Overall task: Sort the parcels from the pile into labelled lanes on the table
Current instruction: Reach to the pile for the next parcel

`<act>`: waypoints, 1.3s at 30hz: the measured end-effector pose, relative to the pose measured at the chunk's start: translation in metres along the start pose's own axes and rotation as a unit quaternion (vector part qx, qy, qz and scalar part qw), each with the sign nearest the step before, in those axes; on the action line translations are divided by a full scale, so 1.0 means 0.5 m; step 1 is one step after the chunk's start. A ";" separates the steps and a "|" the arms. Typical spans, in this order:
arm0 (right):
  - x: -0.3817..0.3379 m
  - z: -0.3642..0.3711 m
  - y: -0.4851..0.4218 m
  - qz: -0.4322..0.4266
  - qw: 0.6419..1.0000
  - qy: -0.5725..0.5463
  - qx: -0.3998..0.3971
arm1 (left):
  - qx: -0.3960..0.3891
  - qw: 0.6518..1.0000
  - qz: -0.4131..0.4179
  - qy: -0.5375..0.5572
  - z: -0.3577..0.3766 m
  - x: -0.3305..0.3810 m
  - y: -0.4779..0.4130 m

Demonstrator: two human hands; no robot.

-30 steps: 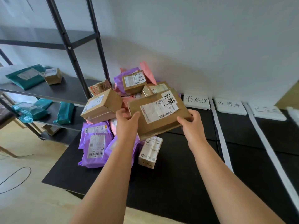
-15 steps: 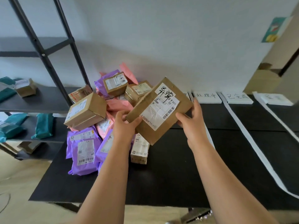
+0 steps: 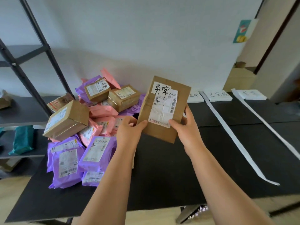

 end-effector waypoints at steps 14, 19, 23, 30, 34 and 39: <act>-0.048 -0.259 -0.011 -0.017 0.998 0.034 -0.043 | -0.054 0.992 0.020 0.112 0.218 0.166 0.054; -0.066 -0.320 -0.016 -0.041 0.997 0.044 -0.058 | -0.038 0.990 0.033 0.135 0.270 0.196 0.084; -0.066 -0.360 -0.016 -0.041 0.996 0.036 -0.067 | -0.016 0.990 0.048 0.129 0.292 0.204 0.107; -0.127 -0.397 -0.002 -0.069 0.997 0.002 -0.019 | -0.066 0.990 0.042 0.114 0.303 0.214 0.130; -0.172 -0.399 0.009 -0.101 0.995 0.005 -0.004 | -0.077 0.988 0.061 0.118 0.289 0.243 0.129; -0.188 -0.390 0.023 -0.114 0.993 -0.005 0.004 | -0.073 0.986 0.084 0.126 0.261 0.279 0.127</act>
Point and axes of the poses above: each hand's wrist, its own y-axis away from the middle knuckle, its own z-axis out of the palm, x = y × z, the point moved 9 cm from there along -y, towards the middle knuckle, and after that the axes turned 5 degrees about -x, right-handed, at the moved point
